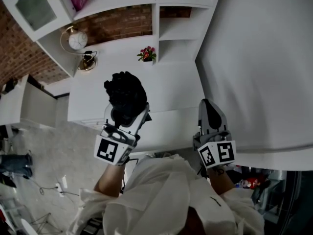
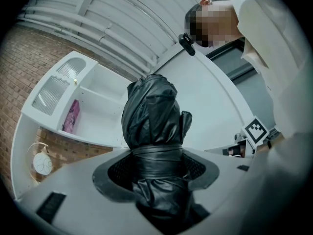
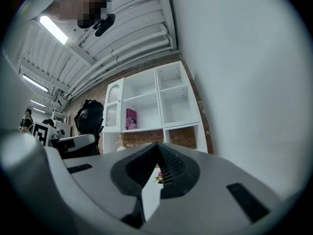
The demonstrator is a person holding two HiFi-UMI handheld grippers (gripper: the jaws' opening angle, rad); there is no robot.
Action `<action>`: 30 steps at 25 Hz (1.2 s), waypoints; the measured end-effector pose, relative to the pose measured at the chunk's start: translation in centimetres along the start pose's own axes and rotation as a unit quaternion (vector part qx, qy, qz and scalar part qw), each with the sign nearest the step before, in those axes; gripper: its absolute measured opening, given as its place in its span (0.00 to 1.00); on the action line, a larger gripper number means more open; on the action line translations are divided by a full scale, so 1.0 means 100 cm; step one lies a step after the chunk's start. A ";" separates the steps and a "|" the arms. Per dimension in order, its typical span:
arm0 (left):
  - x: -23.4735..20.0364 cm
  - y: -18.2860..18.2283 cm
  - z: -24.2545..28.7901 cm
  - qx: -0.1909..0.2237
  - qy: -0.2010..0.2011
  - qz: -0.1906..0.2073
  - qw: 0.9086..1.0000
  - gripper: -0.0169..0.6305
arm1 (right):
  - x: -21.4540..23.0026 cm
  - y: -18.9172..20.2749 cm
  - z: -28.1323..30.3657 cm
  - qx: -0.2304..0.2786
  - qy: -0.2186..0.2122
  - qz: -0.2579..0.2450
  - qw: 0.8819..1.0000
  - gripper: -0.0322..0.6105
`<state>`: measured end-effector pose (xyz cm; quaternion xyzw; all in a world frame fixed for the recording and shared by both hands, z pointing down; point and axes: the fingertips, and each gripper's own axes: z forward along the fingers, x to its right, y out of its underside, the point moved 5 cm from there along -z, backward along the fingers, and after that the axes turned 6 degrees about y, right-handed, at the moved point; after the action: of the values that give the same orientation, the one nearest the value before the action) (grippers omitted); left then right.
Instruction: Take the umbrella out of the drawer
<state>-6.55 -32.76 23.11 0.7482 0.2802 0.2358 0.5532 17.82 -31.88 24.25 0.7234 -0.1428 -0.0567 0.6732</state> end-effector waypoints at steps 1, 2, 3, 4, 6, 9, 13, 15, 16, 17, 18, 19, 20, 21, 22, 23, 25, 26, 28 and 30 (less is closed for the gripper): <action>0.000 0.002 0.000 -0.005 -0.001 -0.002 1.000 0.45 | 0.000 0.001 0.001 -0.002 0.001 0.001 1.000 0.08; -0.001 0.003 -0.001 -0.008 -0.001 -0.004 1.000 0.45 | 0.000 0.003 0.001 -0.004 0.001 0.002 1.000 0.08; -0.001 0.003 -0.001 -0.008 0.000 -0.004 1.000 0.45 | 0.000 0.004 0.001 -0.006 0.002 0.004 1.000 0.08; 0.000 0.002 0.000 -0.004 0.002 -0.003 1.000 0.45 | 0.000 0.005 0.001 -0.008 0.003 0.006 1.000 0.08; 0.000 -0.001 0.001 0.005 0.007 -0.002 1.000 0.45 | -0.001 0.006 0.001 -0.009 0.004 0.009 1.000 0.08; -0.001 0.002 -0.001 -0.001 0.005 -0.006 1.000 0.45 | -0.001 0.007 0.000 -0.010 0.005 0.012 1.000 0.08; -0.001 0.006 -0.003 -0.013 0.002 -0.012 1.000 0.45 | -0.002 0.009 0.000 -0.011 0.007 0.014 1.000 0.08; 0.000 0.005 -0.003 -0.011 0.004 -0.012 1.000 0.45 | -0.003 0.009 0.000 -0.012 0.007 0.014 1.000 0.08; 0.000 0.005 -0.003 -0.010 0.004 -0.012 1.000 0.45 | -0.004 0.009 0.000 -0.012 0.008 0.015 1.000 0.08; 0.000 0.005 -0.003 -0.009 0.005 -0.010 1.000 0.45 | -0.004 0.009 0.000 -0.013 0.008 0.015 1.000 0.08; -0.001 0.005 -0.003 -0.007 0.007 -0.007 1.000 0.45 | -0.004 0.009 0.000 -0.013 0.009 0.017 1.000 0.08; -0.001 0.004 -0.003 -0.003 0.009 -0.004 1.000 0.45 | -0.004 0.010 0.000 -0.014 0.010 0.018 1.000 0.08; -0.001 0.002 -0.003 0.002 0.012 -0.003 1.000 0.45 | -0.004 0.010 0.000 -0.014 0.010 0.019 1.000 0.08; 0.000 0.000 -0.002 0.006 0.015 -0.005 1.000 0.45 | -0.004 0.010 0.000 -0.014 0.011 0.019 1.000 0.08; 0.000 0.000 -0.001 0.008 0.016 -0.008 1.000 0.45 | -0.004 0.010 0.000 -0.014 0.011 0.019 1.000 0.08; 0.001 -0.001 -0.001 0.007 0.016 -0.010 1.000 0.45 | -0.004 0.010 0.000 -0.015 0.011 0.018 1.000 0.08; 0.000 0.000 -0.001 0.004 0.014 -0.012 1.000 0.45 | -0.005 0.010 0.000 -0.015 0.010 0.017 1.000 0.08; 0.000 0.003 -0.002 -0.003 0.011 -0.015 1.000 0.45 | -0.005 0.010 0.000 -0.016 0.009 0.016 1.000 0.08; 0.000 0.006 -0.003 -0.014 0.007 -0.018 1.000 0.45 | -0.007 0.010 0.000 -0.017 0.009 0.011 1.000 0.08; -0.001 0.007 -0.003 -0.015 0.007 -0.019 1.000 0.45 | -0.008 0.010 0.000 -0.017 0.007 0.005 1.000 0.08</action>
<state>-6.71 -32.72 23.87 0.7328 0.2942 0.2346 0.5669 16.90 -31.73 25.14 0.7116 -0.1408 -0.0503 0.6865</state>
